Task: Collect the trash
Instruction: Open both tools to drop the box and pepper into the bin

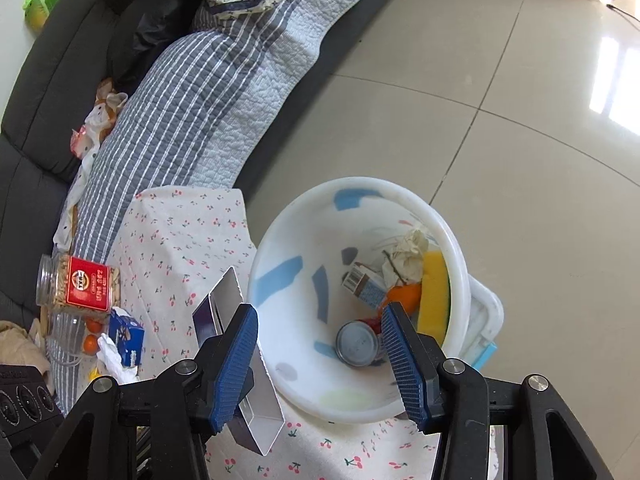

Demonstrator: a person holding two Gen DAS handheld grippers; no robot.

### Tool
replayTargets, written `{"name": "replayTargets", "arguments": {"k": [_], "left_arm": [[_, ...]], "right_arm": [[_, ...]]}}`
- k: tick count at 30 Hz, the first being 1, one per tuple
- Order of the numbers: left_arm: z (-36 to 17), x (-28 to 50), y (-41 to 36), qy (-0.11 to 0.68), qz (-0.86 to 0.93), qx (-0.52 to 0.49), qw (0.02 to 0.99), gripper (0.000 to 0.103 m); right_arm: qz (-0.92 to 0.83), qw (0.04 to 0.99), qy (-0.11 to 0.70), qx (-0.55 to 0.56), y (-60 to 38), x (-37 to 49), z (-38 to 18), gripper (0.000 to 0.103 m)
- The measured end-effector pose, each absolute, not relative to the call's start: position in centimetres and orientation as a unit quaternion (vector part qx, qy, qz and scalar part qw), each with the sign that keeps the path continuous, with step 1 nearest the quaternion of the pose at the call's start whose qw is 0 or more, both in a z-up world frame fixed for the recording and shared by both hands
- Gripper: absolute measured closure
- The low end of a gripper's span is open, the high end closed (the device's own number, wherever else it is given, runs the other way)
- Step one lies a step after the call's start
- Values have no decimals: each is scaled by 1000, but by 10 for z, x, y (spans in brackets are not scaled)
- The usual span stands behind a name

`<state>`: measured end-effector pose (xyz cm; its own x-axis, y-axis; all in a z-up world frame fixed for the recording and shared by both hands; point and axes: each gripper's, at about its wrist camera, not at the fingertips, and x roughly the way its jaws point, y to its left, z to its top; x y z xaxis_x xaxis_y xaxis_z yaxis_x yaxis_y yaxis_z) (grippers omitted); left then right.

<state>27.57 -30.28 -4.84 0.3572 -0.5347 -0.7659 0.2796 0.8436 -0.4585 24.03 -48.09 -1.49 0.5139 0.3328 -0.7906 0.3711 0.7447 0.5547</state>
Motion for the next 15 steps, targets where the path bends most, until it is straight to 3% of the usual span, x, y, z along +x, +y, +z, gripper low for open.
{"name": "replayTargets", "arguments": {"k": [3,4,15], "left_arm": [[-50,273,-313,498,-244,-86,828,29],[-50,271,-313,492,-235,-81,835,26],[-37,267,-269,499,-223,-137,826,26]], "right_arm": [[-22,798,480,365,-487,236,-11,46],[-27,800,475,366,-489,234,-10,46],[-30,804,475,357,-488,235,-10,46]]}}
